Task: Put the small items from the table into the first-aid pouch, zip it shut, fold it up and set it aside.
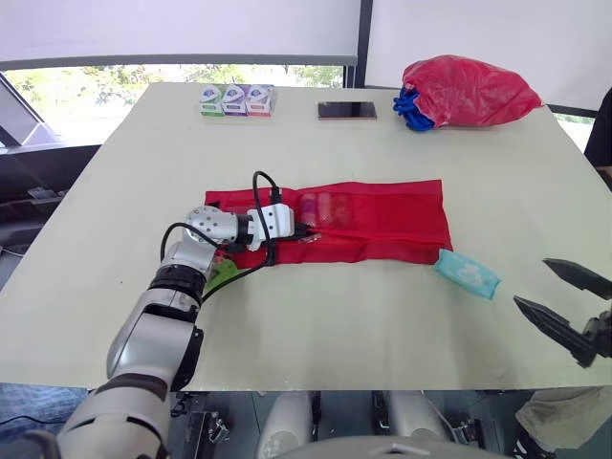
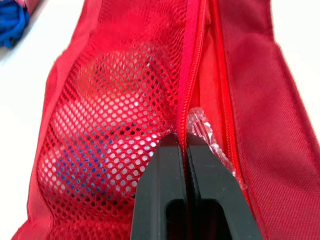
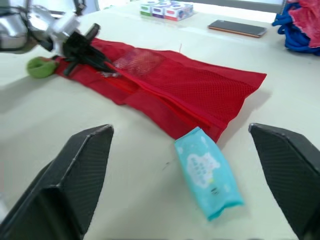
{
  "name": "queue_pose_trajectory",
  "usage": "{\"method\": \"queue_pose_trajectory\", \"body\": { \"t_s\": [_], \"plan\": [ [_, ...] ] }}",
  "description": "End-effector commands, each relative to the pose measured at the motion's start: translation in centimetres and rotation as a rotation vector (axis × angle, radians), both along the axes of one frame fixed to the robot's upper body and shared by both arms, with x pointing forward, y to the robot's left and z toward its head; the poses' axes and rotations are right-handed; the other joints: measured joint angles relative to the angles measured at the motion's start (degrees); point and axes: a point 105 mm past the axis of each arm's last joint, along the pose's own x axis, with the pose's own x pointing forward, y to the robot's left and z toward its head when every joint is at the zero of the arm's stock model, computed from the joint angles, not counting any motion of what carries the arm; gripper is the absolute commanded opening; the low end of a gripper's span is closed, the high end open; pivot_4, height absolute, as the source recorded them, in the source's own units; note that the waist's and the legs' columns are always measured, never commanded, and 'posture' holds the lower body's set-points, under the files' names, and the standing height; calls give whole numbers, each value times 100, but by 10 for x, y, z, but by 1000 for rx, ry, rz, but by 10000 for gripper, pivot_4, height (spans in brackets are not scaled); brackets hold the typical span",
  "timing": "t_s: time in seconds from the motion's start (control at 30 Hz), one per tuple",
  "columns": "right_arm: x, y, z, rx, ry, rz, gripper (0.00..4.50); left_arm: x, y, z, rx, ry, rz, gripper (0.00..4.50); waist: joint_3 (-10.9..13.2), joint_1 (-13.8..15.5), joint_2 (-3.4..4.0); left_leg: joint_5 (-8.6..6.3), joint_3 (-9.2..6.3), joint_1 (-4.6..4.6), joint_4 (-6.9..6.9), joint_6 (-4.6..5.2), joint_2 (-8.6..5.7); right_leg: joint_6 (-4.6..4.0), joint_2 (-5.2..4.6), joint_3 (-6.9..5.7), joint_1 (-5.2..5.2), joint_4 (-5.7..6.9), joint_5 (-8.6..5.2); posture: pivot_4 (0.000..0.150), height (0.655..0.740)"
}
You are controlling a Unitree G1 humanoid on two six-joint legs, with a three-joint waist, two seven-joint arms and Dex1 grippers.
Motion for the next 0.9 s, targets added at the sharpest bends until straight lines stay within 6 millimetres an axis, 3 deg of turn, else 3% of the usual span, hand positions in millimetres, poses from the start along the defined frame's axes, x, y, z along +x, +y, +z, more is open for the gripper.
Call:
{"method": "queue_pose_trajectory", "body": {
  "t_s": [0.03, 0.27, 0.4, 0.43, 0.63, 0.9],
  "plan": [
    [-2, 7, 17, -13, -63, 36, 44052, 5, 12, 5, 18, -15, 44, 0, 0, 4, 0, 0, 6, 3, -1, 0, 1, 1, 0, 3, 0, 0, 0, 1500, 7400],
    [3, 12, 25, -17, -96, 24, 44052, 6, 14, 6, 33, 12, 40, 0, 0, 15, -2, 0, 12, 2, -1, 0, 2, 1, -2, 6, 0, 0, 0, 1500, 7400],
    [4, 14, 24, -21, -98, 22, 45000, 8, 7, 12, 15, 7, 26, 12201, 0, 20, -3, 0, 15, 1, 0, 1, 1, 1, -2, 9, 0, 0, 0, 1500, 7400],
    [4, 15, 24, -19, -98, 21, 45000, 8, 6, 14, 7, 2, 21, 18952, 0, 20, -3, 0, 15, 1, 0, 1, 1, 1, -2, 9, 0, 0, 0, 1500, 7400],
    [4, 16, 24, -21, -99, 11, 45000, 3, -14, 34, -69, 8, -83, 44274, 2, 58, -6, -1, 17, -1, 1, 1, 1, 1, -3, 10, 0, -1, 0, 1500, 7400],
    [12, 22, 10, -43, -82, -19, 45000, -5, -82, 46, -177, 28, -220, 44274, 1, 162, -8, -2, 18, -7, 6, 4, -8, 1, -5, 14, -1, -3, 0, 1500, 7400]
  ]
}}
